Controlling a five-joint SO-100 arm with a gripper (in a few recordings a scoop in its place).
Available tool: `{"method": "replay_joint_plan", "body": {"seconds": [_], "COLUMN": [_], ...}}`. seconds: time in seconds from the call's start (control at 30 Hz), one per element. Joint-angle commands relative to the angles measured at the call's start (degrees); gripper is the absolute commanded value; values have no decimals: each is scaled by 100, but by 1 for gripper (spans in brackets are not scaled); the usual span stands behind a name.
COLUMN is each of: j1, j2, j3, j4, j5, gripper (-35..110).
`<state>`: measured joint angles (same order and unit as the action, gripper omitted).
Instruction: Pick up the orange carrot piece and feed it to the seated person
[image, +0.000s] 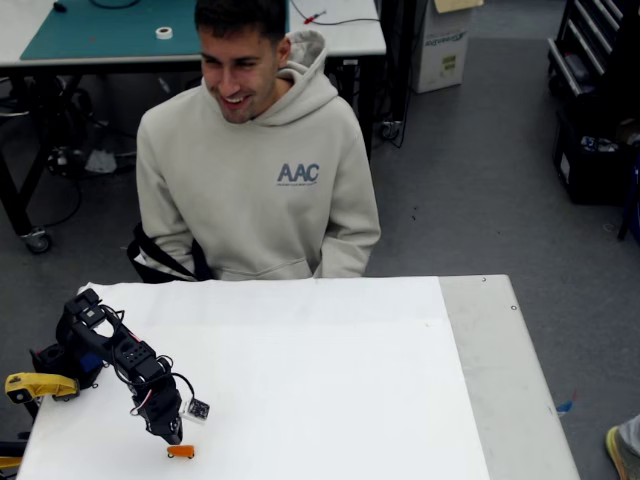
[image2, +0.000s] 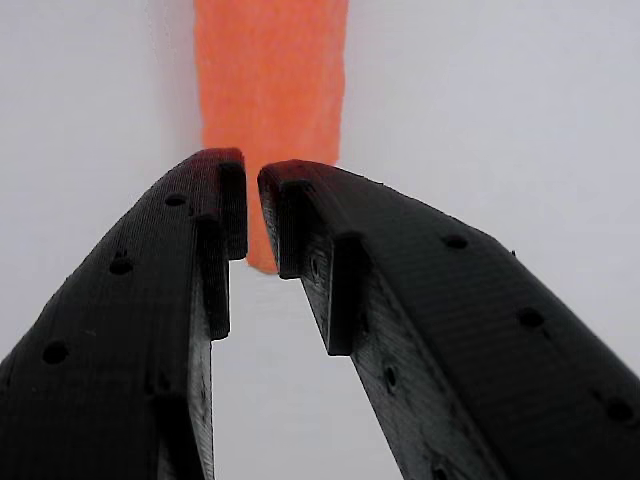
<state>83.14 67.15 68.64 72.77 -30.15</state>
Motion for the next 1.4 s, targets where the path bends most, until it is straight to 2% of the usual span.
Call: {"method": "replay_joint_plan", "body": {"seconds": [0.0,0.23,0.6,0.93,1.37], "j1": [70,105,132,70,149], "j2": [281,281,290,185,185], "j3": [-396,-396,-396,-369,668], "j4": [44,44,44,53,-35], "j5": [-53,-123,-123,-97,-132], "gripper": [-1,2,27,28,28]}}
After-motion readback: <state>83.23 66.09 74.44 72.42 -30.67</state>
